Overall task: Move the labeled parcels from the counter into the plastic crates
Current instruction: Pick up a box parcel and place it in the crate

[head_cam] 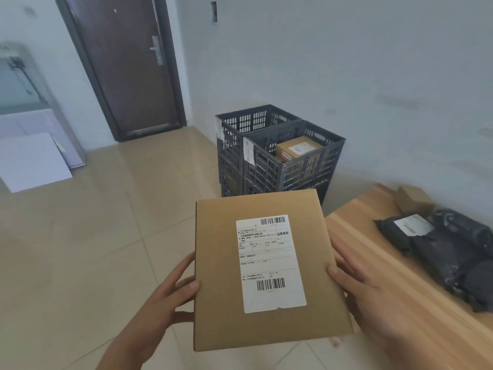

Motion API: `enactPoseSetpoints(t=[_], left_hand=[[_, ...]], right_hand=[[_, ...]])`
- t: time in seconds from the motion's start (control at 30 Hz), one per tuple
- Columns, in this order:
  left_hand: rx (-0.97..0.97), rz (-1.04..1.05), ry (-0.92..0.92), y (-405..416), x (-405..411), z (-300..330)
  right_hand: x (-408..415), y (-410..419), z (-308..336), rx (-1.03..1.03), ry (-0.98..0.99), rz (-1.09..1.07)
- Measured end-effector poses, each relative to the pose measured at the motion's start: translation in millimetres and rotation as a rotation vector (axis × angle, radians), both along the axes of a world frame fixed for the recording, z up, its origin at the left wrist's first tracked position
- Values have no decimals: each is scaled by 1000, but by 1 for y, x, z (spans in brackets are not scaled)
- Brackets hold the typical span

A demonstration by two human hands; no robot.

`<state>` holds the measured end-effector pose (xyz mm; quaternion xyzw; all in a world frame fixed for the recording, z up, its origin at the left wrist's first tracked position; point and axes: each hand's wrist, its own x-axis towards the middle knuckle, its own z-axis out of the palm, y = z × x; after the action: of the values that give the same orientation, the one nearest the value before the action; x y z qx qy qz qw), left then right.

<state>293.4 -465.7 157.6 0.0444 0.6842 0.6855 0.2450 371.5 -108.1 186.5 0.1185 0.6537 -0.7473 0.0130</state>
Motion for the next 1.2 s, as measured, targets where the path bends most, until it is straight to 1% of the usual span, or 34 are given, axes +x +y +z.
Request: enactPoseSetpoints(t=[0.27, 0.43, 0.53, 0.73, 0.97, 1.07, 1.2], left_hand=[[30, -32, 3, -43, -11, 3], [14, -51, -2, -50, -30, 0], [20, -34, -1, -54, -48, -6], [-15, 62, -14, -55, -101, -15], [-83, 164, 8, -50, -199, 6], [-86, 185, 3, -44, -237, 10], [-81, 190, -5, -33, -279, -1]], right_hand=[[-8, -36, -14, -18, 53, 18], [-26, -41, -19, -29, 39, 30], [-50, -40, -22, -23, 17, 65], [-138, -40, -41, -88, -17, 98], [-261, -39, -44, -185, -13, 174], [-304, -30, -41, -223, -34, 213], [-352, -17, -52, -230, -53, 243]])
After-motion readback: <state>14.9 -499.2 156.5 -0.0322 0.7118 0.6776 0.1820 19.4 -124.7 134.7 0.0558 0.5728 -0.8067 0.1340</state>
